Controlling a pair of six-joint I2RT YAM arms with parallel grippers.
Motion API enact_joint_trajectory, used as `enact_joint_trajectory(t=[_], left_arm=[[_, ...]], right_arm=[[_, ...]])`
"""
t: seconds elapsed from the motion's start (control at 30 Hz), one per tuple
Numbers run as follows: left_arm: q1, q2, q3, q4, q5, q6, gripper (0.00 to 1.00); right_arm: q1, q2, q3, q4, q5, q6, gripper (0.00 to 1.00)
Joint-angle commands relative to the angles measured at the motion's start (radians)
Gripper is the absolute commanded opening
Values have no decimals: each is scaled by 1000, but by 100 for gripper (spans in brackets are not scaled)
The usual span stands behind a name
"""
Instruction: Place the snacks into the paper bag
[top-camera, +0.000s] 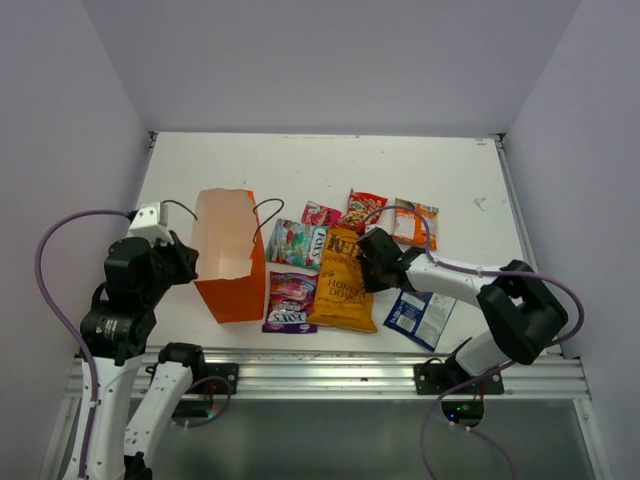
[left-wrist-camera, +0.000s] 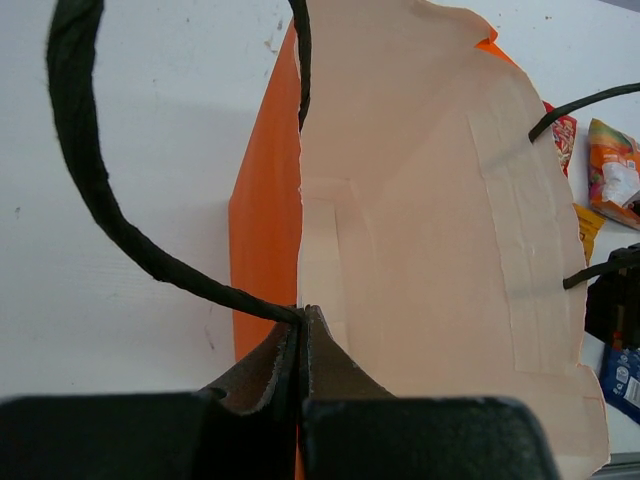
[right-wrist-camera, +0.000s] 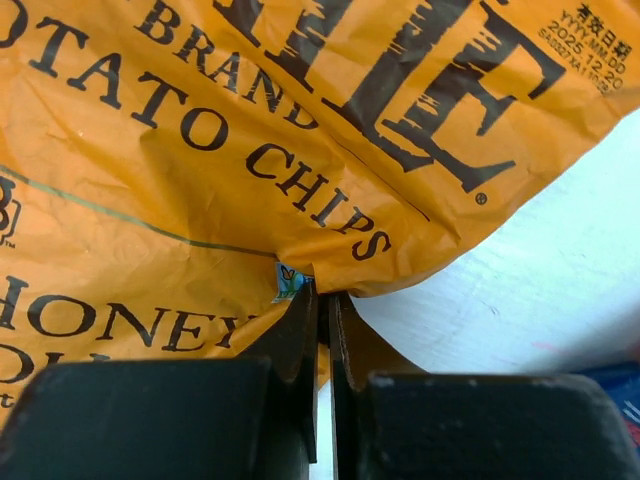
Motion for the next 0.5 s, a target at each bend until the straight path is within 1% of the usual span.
enact_joint_trajectory(t=[0.0,0.1,0.13,0.17,0.2,0.23,0.27,0.3,0.33,0.37,0.4,0.47], left_arm=[[-6,-13,5,24,-7,19,0],[-6,-11,9,24,-7,21,0],[-6,-7,11,25,-7,21,0],[-6,-5,12,27,-5,21,0],[-6,-3,14,27,-4,21,0],[-6,-2,14,30,-2,21,0],[-6,0,14,30,-1,21,0],[-6,1,16,32,1,21,0],[-6,4,17,32,1,21,0],[-6,6,19,32,1,21,0],[-6,7,20,32,-1,21,0],[-6,13,23,33,1,21,0]], right_arm=[[12,93,-33,0,-109,15,0],[12,36,-3,-66,-65,15,0],[12,7,41,-95,-44,17,0],[12,-65,71,-168,2,17,0],[15,-102,110,-214,38,15,0],[18,-133,209,-306,71,3,0],[20,-180,271,-354,151,-6,0],[25,-194,336,-400,186,-29,0],[28,-203,465,-470,217,-44,0],[32,-205,530,-498,278,-58,0],[37,-197,656,-523,299,-84,0],[43,-159,776,-569,334,-110,0]])
